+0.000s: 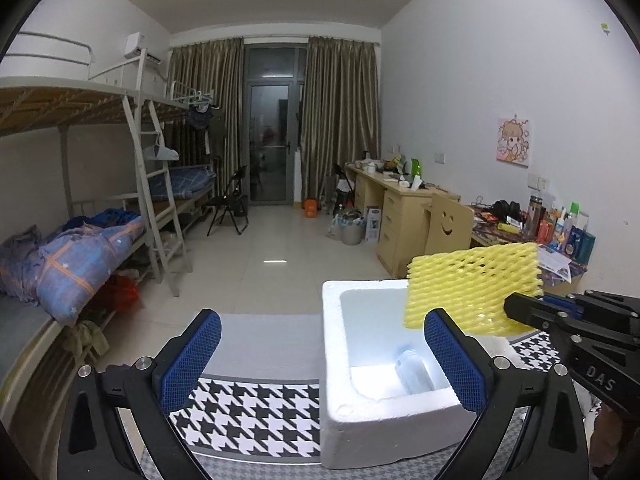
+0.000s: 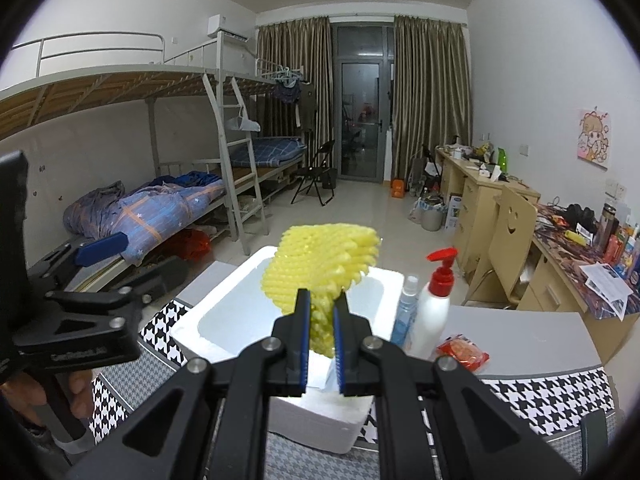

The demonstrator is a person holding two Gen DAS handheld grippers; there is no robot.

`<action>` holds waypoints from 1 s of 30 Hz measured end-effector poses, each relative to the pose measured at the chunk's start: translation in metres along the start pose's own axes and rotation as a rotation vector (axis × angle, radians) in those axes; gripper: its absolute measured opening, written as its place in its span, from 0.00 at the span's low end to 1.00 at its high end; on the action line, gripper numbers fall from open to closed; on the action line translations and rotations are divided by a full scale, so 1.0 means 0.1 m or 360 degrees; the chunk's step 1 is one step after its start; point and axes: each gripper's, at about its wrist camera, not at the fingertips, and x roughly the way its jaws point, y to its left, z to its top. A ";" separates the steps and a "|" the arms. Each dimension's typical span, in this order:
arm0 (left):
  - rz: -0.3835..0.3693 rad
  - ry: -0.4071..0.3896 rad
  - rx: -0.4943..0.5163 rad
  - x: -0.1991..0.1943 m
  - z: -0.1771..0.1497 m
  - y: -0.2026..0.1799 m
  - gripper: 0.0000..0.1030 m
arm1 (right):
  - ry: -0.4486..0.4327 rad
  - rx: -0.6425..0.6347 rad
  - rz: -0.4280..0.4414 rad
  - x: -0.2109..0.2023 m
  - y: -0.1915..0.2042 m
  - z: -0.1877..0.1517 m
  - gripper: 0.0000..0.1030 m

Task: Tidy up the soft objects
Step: 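Lower the yellow foam net into the box and open the right gripper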

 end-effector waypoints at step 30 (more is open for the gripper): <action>-0.0004 0.0037 -0.0034 -0.07 -0.17 0.21 0.99 | 0.0162 0.0069 -0.0042 0.31 0.05 -0.06 0.73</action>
